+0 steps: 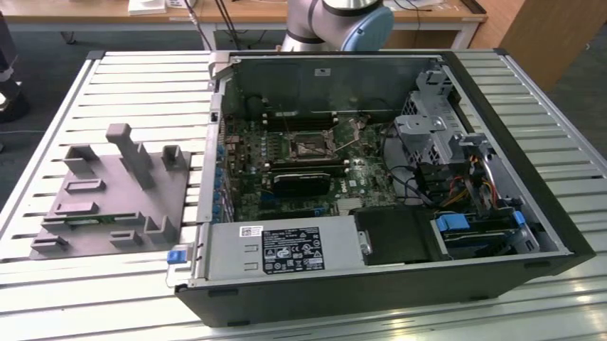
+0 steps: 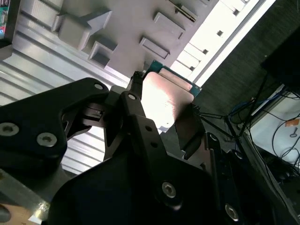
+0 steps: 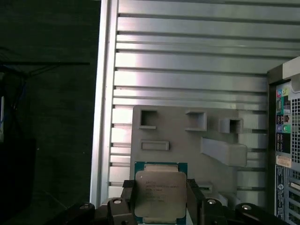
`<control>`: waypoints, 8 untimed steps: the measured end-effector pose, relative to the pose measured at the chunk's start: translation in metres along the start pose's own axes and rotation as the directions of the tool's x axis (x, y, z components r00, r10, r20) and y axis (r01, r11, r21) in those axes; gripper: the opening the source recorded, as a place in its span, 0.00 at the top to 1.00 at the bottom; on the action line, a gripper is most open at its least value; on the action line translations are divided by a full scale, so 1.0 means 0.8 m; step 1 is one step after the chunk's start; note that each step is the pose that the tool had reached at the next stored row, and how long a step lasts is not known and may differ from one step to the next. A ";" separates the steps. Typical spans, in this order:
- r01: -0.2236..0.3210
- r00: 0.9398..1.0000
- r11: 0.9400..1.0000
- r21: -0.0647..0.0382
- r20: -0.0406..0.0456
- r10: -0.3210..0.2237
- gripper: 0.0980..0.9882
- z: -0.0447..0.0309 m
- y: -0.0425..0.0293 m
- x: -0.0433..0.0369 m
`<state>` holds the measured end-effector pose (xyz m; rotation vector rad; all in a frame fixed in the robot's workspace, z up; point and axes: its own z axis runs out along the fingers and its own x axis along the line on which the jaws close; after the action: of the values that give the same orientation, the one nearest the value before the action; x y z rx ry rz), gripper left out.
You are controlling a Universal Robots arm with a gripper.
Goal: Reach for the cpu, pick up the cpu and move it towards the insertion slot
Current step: 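Pick up the cpu and move it towards the insertion slot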
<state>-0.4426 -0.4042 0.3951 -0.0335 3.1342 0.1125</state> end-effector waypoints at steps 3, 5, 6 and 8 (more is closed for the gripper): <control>0.000 1.000 1.000 0.000 0.000 0.000 0.52 0.0001 -0.0002 -0.009; 0.000 1.000 1.000 0.000 0.000 0.000 0.52 0.0002 -0.0003 -0.016; 0.000 1.000 1.000 0.000 0.000 0.000 0.52 0.0001 -0.0004 -0.019; 0.000 1.000 1.000 0.000 0.000 0.000 0.52 0.0003 -0.0006 -0.026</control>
<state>-0.4218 -0.4042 0.3950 -0.0335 3.1340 0.1128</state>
